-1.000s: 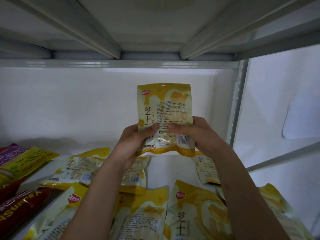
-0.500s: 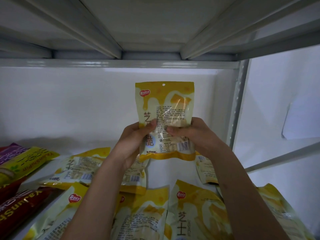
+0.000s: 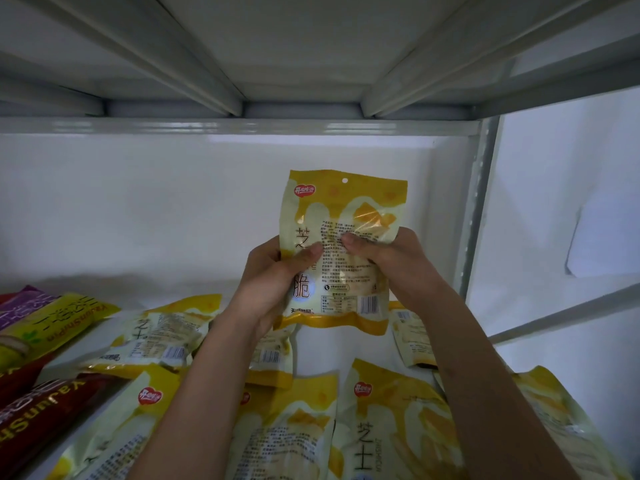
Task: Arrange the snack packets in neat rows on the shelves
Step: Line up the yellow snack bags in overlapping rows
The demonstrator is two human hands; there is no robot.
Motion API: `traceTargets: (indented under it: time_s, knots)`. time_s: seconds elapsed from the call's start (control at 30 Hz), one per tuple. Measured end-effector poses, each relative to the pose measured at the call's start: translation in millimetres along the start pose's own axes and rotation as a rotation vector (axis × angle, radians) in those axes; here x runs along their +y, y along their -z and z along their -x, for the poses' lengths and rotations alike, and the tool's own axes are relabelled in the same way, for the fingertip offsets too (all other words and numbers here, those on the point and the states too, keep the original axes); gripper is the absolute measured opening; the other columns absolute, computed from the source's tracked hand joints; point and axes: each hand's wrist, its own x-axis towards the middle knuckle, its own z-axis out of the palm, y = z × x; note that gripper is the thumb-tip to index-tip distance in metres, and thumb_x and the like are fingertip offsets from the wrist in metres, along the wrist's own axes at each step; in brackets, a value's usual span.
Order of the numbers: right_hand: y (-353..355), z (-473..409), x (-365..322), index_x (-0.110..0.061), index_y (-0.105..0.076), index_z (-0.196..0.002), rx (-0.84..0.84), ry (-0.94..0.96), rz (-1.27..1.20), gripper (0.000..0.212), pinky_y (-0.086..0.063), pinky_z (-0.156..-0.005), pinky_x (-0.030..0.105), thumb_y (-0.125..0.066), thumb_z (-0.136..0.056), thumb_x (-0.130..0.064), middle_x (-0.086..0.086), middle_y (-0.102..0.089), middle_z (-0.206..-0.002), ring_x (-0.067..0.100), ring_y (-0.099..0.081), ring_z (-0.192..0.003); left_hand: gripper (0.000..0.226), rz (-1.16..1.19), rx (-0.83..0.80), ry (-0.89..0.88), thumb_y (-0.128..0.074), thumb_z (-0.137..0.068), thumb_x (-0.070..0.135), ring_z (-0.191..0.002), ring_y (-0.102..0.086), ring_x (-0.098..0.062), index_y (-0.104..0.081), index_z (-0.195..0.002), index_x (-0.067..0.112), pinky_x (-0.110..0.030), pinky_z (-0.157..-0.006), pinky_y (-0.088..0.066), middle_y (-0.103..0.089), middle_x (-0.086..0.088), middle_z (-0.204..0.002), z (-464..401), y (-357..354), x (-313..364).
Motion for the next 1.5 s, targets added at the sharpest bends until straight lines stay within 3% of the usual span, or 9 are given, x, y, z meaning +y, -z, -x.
traceTargets:
  time_s: [0.13, 0.3, 0.57, 0.8, 1.0, 1.1, 1.23, 1.33, 1.5]
  knots:
    - [2.6, 2.8, -2.5, -0.007, -0.072, -0.124, -0.094, 0.006, -0.073, 0.036, -0.054, -0.103, 0.054, -0.073, -0.095, -0.027, 0.012, -0.076, -0.12, 0.031, -0.073, -0.113, 0.03, 0.026, 0.032, 0.028, -0.074, -0.09, 0.007, -0.103, -0.076, -0.037, -0.072, -0.12, 0.002, -0.047, -0.082, -0.064, -0.078, -0.018, -0.114, -0.6, 1.1, -1.0]
    - [6.2, -4.9, 2.5, -0.004, -0.069, -0.124, 0.06, 0.081, -0.149, 0.027, -0.055, -0.102, 0.06, -0.064, -0.101, -0.019, 0.017, -0.075, -0.12, 0.036, -0.072, -0.113, 0.032, -0.005, 0.031, 0.059, -0.073, -0.092, 0.006, -0.105, -0.076, -0.038, -0.071, -0.123, 0.004, -0.053, -0.088, -0.063, -0.078, -0.016, -0.114, -0.3, 0.4, -4.3]
    - [12.8, -8.5, 14.6, 0.0, -0.067, -0.127, 0.084, 0.035, -0.177, 0.028, -0.058, -0.097, 0.059, -0.062, -0.101, -0.011, 0.021, -0.074, -0.121, 0.04, -0.072, -0.111, 0.068, -0.2, -0.005, -0.076, -0.075, -0.093, 0.005, -0.115, -0.073, -0.024, -0.049, -0.143, 0.044, -0.055, -0.095, -0.06, -0.074, 0.002, -0.127, -4.4, -1.7, -15.3]
    - [14.0, -11.7, 27.7, -0.008, -0.069, -0.124, 0.102, 0.019, -0.123, 0.024, -0.059, -0.095, 0.053, -0.064, -0.1, -0.011, 0.013, -0.076, -0.119, 0.034, -0.073, -0.111, 0.075, -0.252, -0.019, -0.057, -0.075, -0.094, 0.006, -0.122, -0.069, -0.023, -0.043, -0.142, 0.055, -0.054, -0.1, -0.057, -0.07, 0.006, -0.133, -7.1, 3.0, -26.3]
    - [22.8, -13.4, 43.4, -0.005, -0.065, -0.123, 0.134, -0.228, -0.094, 0.038, -0.061, -0.087, 0.047, -0.078, -0.088, -0.014, 0.019, -0.072, -0.123, 0.033, -0.073, -0.108, 0.066, -0.344, 0.134, 0.181, -0.083, -0.088, 0.018, -0.104, -0.071, -0.016, -0.048, -0.144, 0.025, -0.035, -0.087, -0.057, -0.074, 0.004, -0.118, -11.3, 7.5, -46.5]
    - [31.6, -8.4, 53.2, -0.021, -0.049, -0.118, 0.088, -0.333, -0.123, 0.059, -0.055, -0.098, 0.048, -0.088, -0.075, -0.03, 0.016, -0.059, -0.145, 0.035, -0.064, -0.124, 0.056, -0.395, 0.181, 0.261, -0.085, -0.087, 0.022, -0.102, -0.072, -0.021, -0.055, -0.135, 0.016, -0.044, -0.093, -0.059, -0.073, -0.002, -0.117, -10.2, 5.4, -57.3]
    - [49.6, 3.5, 37.4, -0.019, -0.05, -0.14, 0.097, -0.356, 0.027, 0.048, -0.039, -0.116, 0.05, -0.072, -0.098, -0.025, 0.008, -0.04, -0.156, 0.033, -0.045, -0.135, 0.07, -0.588, 0.184, 0.259, -0.075, -0.096, 0.032, -0.105, -0.06, -0.022, -0.039, -0.153, 0.01, -0.037, -0.092, -0.052, -0.057, 0.002, -0.122, -5.9, -1.6, -51.0]
    - [77.9, 4.6, 20.5, -0.006, -0.045, -0.151, 0.097, -0.4, 0.283, 0.058, -0.033, -0.121, 0.054, -0.065, -0.102, -0.029, 0.016, -0.042, -0.159, 0.037, -0.04, -0.146, 0.087, -0.742, 0.19, 0.244, -0.069, -0.099, 0.041, -0.148, -0.04, -0.032, -0.021, -0.165, 0.013, -0.045, -0.117, -0.04, -0.034, -0.007, -0.166, -7.4, -0.1, -46.5]
    - [125.5, 12.6, 27.2, -0.003, -0.069, -0.117, 0.09, -0.447, 0.719, 0.033, -0.047, -0.093, 0.038, -0.069, -0.099, -0.03, 0.013, -0.066, -0.123, 0.028, -0.061, -0.109, 0.052, -0.898, 0.032, 0.141, -0.068, -0.1, 0.036, -0.138, -0.051, -0.025, -0.054, -0.147, 0.02, -0.036, -0.106, -0.044, -0.05, -0.007, -0.152, -9.2, -19.6, -31.0]
